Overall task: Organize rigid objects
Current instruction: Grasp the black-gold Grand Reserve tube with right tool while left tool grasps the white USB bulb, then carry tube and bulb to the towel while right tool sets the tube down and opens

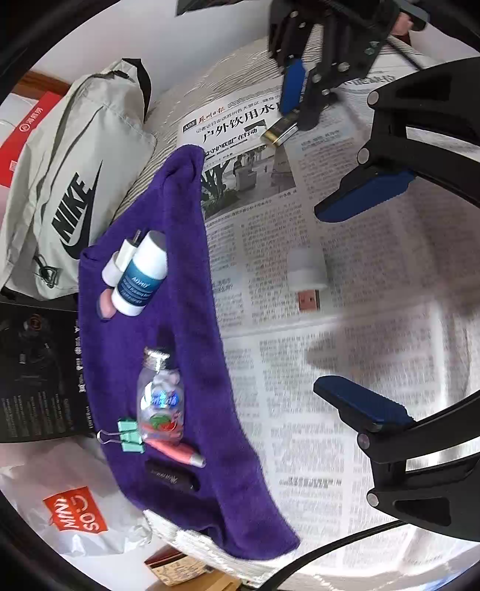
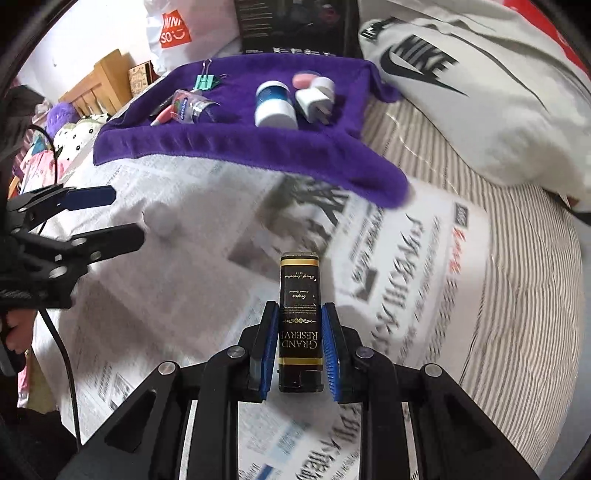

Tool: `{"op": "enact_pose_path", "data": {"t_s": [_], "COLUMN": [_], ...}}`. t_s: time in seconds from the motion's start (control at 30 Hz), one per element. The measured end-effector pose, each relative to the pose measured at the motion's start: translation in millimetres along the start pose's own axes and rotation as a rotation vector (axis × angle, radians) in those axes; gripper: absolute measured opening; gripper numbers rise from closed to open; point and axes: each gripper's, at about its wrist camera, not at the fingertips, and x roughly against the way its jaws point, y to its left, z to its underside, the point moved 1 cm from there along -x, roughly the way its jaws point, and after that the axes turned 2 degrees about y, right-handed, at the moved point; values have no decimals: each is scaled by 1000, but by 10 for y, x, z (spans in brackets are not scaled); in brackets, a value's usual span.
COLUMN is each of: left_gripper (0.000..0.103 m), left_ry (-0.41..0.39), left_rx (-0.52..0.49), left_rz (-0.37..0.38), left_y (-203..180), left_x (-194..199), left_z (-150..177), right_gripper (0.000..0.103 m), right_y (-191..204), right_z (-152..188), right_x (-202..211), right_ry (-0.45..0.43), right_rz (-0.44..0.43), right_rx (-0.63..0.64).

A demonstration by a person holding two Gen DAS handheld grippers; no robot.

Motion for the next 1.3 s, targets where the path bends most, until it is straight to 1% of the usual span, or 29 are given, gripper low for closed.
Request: {"op": "enact_pose_path", "data": {"t_s": [0.1,0.23,0.3,0.37,0.4,0.43,0.47,0.5,0.53,0.57,0.63,0.67,0.8,0.93,1.0,1.23,1.3], "left_gripper": [83,82,82,78,73,69,68,63,53,49,36,34,34,34,34,34,34], "left_ry": [-2,0,-9,-8,-12,-17,-20,-20,-24,-29,-27,-25,-25,-38,-36,-46,-52], "left_rx": [35,50,40,26,18,15,16,17,17,17,13,10,30,34,47,83,90], "left_rz": [-15,-39,-60,-91,-108,-112,-111,-111,-113,-113,-102,-95,-52,-27,3,54,52], "left_y": [-26,-73,-116,-154,-165,-165,-160,-152,-139,-127,-93,-75,46,146,215,407,466], "left_x": [-55,-111,-119,-141,-143,-143,-142,-143,-135,-122,-113,-103,-56,53,91,178,202], "left_z": [-8,-8,10,3,1,-7,-13,-29,-41,-50,-77,-79,-101,-40,-11,25,7], "right_gripper": [23,24,24,24,24,24,24,24,24,24,24,24,24,24,24,24,24], "right_y": [-54,-71,-86,-102,-106,-108,-111,-114,-114,-115,-112,-107,-85,-73,-65,-56,-49], "right_z": [91,131,152,187,194,198,201,202,202,205,211,211,199,176,171,158,150], "right_x": [12,18,8,19,19,18,19,18,18,18,17,17,19,15,13,9,14], "right_ry": [-11,-28,-40,-52,-57,-61,-65,-70,-74,-77,-81,-81,-72,-61,-57,-46,-42], "right_rz": [-8,-25,-35,-39,-42,-45,-47,-50,-53,-55,-52,-49,-34,-27,-21,-11,-9], "right_rx": [-11,-19,-33,-40,-46,-51,-54,-57,-61,-64,-63,-61,-49,-42,-37,-31,-31]}}
